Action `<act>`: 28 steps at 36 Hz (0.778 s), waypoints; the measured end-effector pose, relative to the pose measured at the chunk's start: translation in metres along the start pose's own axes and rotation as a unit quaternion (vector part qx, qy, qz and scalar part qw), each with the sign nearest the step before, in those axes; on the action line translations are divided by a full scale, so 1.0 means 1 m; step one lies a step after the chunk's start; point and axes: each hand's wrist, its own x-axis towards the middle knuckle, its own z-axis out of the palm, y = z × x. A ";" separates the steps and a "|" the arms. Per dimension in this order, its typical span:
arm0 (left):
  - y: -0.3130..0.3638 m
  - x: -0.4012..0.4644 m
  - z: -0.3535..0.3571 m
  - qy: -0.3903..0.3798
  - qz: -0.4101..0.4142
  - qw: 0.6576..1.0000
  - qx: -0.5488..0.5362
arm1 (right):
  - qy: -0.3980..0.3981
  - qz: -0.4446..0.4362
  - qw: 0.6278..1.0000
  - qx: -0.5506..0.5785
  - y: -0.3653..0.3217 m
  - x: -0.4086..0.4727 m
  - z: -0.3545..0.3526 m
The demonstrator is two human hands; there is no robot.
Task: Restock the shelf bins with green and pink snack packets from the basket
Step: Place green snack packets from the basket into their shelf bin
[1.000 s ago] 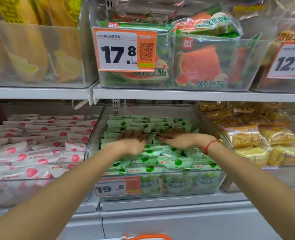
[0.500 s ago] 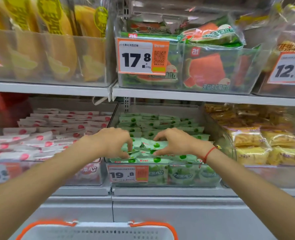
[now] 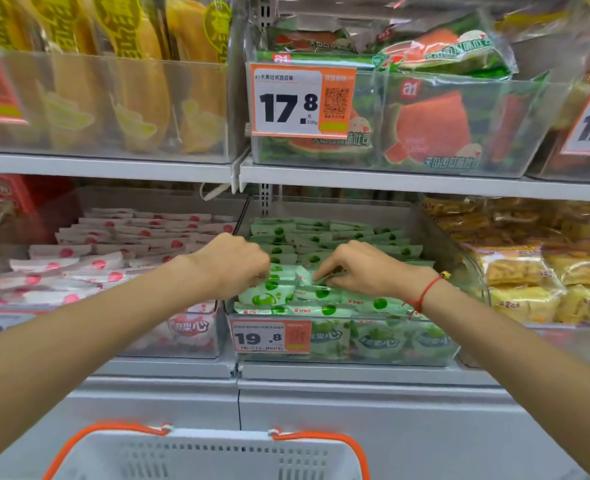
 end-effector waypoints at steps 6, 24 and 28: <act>0.011 0.001 0.004 -0.011 -0.029 0.999 0.042 | -0.010 0.029 0.998 0.052 0.008 0.008 0.017; 0.026 0.037 -0.013 -0.038 0.018 0.992 -0.120 | 0.017 0.048 0.999 -0.007 0.010 -0.008 -0.001; 0.030 0.038 -0.010 0.003 0.012 0.996 -0.086 | 0.013 0.032 0.999 0.029 0.012 -0.002 0.004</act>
